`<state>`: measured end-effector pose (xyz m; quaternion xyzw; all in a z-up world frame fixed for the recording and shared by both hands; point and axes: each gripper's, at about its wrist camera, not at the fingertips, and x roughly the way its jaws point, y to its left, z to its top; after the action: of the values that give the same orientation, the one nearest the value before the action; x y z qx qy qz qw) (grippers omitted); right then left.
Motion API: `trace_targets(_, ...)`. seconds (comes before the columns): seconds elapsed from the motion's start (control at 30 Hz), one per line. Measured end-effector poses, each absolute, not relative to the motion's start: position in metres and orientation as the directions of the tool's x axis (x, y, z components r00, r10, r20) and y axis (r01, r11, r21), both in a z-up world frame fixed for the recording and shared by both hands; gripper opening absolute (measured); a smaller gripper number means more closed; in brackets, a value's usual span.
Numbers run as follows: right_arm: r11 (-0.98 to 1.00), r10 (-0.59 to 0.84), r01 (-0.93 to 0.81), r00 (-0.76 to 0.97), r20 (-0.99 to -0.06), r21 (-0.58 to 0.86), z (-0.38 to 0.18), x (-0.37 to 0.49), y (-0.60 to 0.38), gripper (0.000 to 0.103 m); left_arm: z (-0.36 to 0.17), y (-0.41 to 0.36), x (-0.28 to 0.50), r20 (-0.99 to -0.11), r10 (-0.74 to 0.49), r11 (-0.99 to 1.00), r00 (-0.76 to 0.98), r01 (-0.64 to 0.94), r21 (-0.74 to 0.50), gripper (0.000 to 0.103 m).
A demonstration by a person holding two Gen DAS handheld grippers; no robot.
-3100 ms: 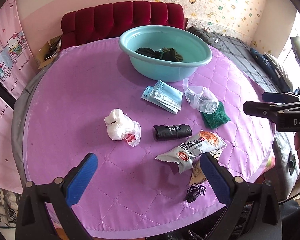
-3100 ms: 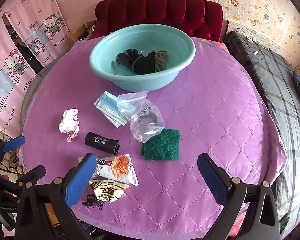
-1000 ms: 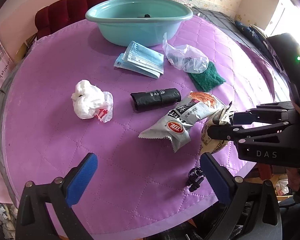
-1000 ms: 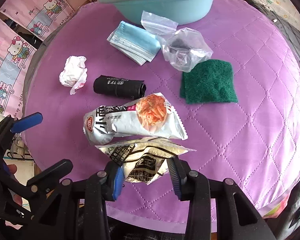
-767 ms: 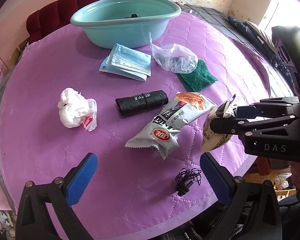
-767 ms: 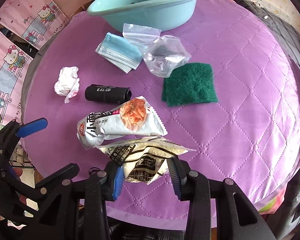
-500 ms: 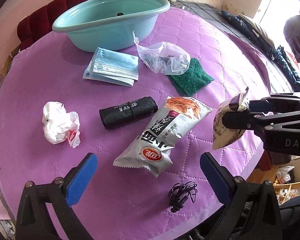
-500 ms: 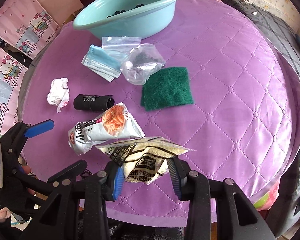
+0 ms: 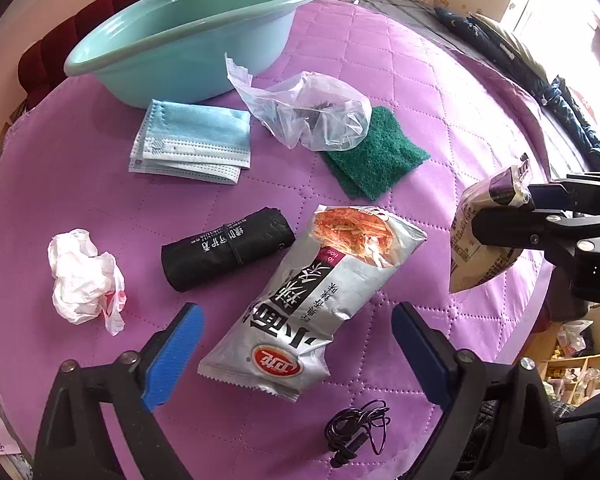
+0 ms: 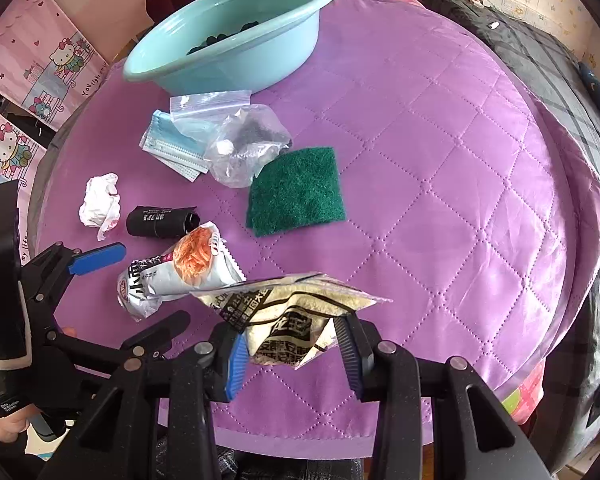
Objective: Organize soft objects
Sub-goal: 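Grasp the white snack packet with the left gripper while the right gripper holds its packet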
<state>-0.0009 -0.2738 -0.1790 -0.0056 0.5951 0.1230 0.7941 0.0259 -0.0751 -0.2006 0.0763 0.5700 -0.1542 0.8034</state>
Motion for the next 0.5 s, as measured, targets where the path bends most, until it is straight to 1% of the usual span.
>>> trace_targets(0.03,0.969,0.190,-0.205,0.261,-0.947,0.138,-0.178,-0.001,-0.274,0.042,-0.203,-0.078,0.026,-0.943,-0.155,0.940,0.295,0.337,-0.048,0.078)
trace_targets(0.07,0.969,0.190,-0.208,0.262,-0.946,0.137,-0.177,-0.001,-0.274,0.042,-0.205,-0.082,0.028,-0.946,-0.148,0.939,0.288,0.340,-0.043,0.067)
trace_targets(0.1,0.968,0.189,-0.210,0.262,-0.946,0.135,-0.177,-0.001,-0.274,0.042,-0.206,-0.083,0.029,-0.949,-0.136,0.940,0.286,0.340,-0.032,0.053)
trace_targets(0.13,0.968,0.190,-0.212,0.262,-0.946,0.136,-0.177,0.000,-0.273,0.042,-0.207,-0.085,0.029,-0.949,-0.128,0.941,0.287,0.338,-0.024,0.046)
trace_targets(0.23,0.966,0.192,-0.217,0.261,-0.946,0.136,-0.175,0.000,-0.274,0.042,-0.207,-0.086,0.027,-0.948,-0.161,0.941,0.273,0.332,-0.064,0.043)
trace_targets(0.3,0.965,0.194,-0.222,0.256,-0.947,0.137,-0.174,0.001,-0.273,0.042,-0.206,-0.085,0.023,-0.949,-0.157,0.940,0.273,0.335,-0.059,0.042)
trace_targets(0.5,0.962,0.191,-0.238,0.247,-0.950,0.131,-0.171,0.001,-0.268,0.042,-0.197,-0.084,0.013,-0.948,-0.173,0.944,0.266,0.321,-0.082,0.041)
